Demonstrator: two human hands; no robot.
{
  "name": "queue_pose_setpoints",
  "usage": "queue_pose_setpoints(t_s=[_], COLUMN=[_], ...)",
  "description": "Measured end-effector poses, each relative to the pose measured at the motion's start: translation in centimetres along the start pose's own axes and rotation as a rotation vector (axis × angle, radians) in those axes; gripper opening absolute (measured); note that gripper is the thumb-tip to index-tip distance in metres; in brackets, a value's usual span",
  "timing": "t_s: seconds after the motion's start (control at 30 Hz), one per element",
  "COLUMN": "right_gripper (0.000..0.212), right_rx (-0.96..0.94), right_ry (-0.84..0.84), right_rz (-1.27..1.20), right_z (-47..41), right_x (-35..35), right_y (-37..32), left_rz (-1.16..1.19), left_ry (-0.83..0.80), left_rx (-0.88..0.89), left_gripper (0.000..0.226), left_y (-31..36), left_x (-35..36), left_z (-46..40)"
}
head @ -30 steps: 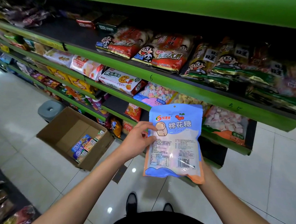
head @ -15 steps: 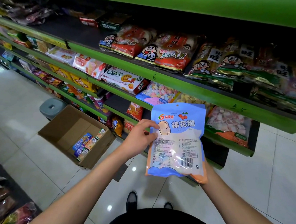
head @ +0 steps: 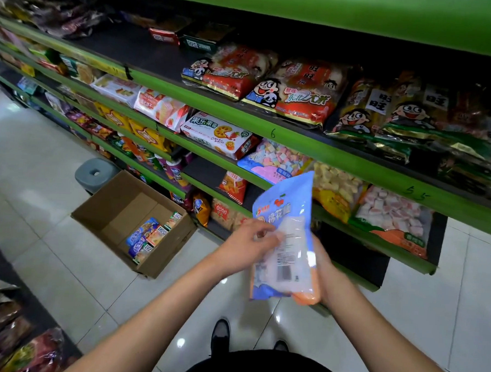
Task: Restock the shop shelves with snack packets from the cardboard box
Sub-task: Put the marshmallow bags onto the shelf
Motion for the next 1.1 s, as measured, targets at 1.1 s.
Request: queue_pose_setpoints(t_s=[1.1], right_gripper=[0.013], right_rx=[-0.46], right_ry=[0.398], right_rz=[0.166], right_z=[-5.0], right_x=[4.4], right_y=[-9.9], left_rz=[0.46], left_ry=[-0.442], left_rx=[-0.135], left_gripper=[0.034], left_y=[-2.5], left_x=[-7.1], left_z=[-14.1])
Point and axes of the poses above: each hand's wrist, its own z-axis away from the middle knuckle, its own x-axis out of the palm, y = z × x, the point moved 7 cm from there along -z, towards the middle knuckle, and after that the axes turned 4 degrees about -z, right-handed, at the moved point
